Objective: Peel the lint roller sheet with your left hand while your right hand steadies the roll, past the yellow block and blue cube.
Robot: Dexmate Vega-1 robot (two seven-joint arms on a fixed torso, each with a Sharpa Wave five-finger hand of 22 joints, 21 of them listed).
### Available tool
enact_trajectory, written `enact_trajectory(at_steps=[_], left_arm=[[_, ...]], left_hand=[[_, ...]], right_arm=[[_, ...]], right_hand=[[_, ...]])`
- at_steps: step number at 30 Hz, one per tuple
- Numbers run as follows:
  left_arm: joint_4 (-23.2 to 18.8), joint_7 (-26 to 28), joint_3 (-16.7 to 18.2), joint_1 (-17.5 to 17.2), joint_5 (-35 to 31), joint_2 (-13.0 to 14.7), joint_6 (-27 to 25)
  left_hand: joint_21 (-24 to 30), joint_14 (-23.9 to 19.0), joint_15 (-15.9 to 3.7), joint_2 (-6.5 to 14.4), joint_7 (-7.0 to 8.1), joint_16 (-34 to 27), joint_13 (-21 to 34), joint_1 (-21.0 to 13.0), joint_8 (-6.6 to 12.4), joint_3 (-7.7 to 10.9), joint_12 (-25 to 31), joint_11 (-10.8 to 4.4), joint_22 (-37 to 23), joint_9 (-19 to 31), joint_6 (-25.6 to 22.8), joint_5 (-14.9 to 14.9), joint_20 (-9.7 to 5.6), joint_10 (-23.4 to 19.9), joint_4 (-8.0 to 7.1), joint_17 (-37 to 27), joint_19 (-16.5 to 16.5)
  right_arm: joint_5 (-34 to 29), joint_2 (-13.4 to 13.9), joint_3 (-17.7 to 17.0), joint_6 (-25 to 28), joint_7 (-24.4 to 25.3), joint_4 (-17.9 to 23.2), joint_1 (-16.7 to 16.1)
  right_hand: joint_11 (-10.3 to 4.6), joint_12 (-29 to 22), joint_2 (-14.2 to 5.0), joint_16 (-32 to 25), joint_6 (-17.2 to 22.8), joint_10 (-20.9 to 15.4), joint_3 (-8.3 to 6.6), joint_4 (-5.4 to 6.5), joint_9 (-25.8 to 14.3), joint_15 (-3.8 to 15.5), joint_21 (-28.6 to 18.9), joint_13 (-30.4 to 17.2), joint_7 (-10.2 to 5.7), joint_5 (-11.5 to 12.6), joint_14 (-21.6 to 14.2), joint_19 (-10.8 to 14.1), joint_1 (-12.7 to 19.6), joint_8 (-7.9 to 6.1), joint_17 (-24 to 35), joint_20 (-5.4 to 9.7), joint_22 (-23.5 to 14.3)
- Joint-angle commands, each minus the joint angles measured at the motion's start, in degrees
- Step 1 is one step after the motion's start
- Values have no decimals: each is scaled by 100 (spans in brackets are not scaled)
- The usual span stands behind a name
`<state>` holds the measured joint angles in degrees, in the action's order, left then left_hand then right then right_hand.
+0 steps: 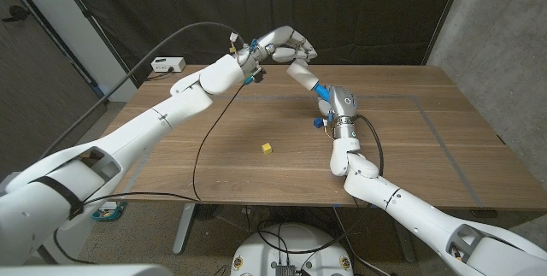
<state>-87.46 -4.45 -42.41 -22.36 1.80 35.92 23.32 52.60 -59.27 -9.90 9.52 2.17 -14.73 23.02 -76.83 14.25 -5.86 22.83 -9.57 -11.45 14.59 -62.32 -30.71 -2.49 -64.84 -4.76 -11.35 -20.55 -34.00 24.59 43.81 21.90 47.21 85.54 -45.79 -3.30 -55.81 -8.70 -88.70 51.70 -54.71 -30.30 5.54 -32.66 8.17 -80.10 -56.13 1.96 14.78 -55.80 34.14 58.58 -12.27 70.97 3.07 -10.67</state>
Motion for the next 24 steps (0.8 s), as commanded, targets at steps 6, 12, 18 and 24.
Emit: enact_trajectory(at_steps=[6, 12, 18, 24], left_arm=[[-793, 573, 393, -575, -766, 213, -1046], [-636, 66, 416, -529, -85, 202, -1465], [-400, -334, 405, -433, 392, 129, -1615], [-168, -843, 338, -217, 705, 89, -1804]], left_hand=[[-779, 3191, 404, -163, 377, 404, 350, 1663, -464, -651, -1151, 260, 76, -199, 2594, 1240, 1047, 2681, -422, -180, 2039], [-1174, 4170, 1028, -71, 79, 366, 391, 2495, -425, -747, -1181, 751, 62, -244, 3891, 1701, 1355, 3962, -476, -201, 2591], [-1276, 4396, 1248, -130, -225, 329, 406, 3031, -386, -893, -1147, 1042, 49, -259, 4247, 1795, 1453, 4275, -500, -216, 2632], [-1327, 4535, 1300, -161, -320, 341, 406, 3220, -374, -956, -1137, 1118, 44, -269, 4325, 1809, 1463, 4374, -500, -221, 2682]], right_arm=[[-34, -36, 35, 52, 41, -97, 6], [-689, -265, 335, 573, 501, -555, 173], [-1015, -749, 375, 518, 1679, -1585, 394], [-3604, -2138, -1865, -657, 1679, -2464, -179]], right_hand=[[16, -33, -54, -38, 28, -16, -43, -9, -13, 403, -45, -5, 16, -34, -37, -15, -9, -1, 21, 778, 2], [24, -38, -53, -37, 34, -14, -54, -12, -2, 403, -53, -4, 23, -39, -35, -12, -16, 4, 20, 781, 3], [0, -58, -39, -39, 82, -30, -61, -10, 8, 404, -57, -14, -21, -42, -37, -10, -33, -9, 22, 794, 7], [-20, -88, -20, -41, 98, -8, -62, -7, 29, 405, -48, -65, -83, -40, -27, -34, -48, 0, 26, 816, 8]])
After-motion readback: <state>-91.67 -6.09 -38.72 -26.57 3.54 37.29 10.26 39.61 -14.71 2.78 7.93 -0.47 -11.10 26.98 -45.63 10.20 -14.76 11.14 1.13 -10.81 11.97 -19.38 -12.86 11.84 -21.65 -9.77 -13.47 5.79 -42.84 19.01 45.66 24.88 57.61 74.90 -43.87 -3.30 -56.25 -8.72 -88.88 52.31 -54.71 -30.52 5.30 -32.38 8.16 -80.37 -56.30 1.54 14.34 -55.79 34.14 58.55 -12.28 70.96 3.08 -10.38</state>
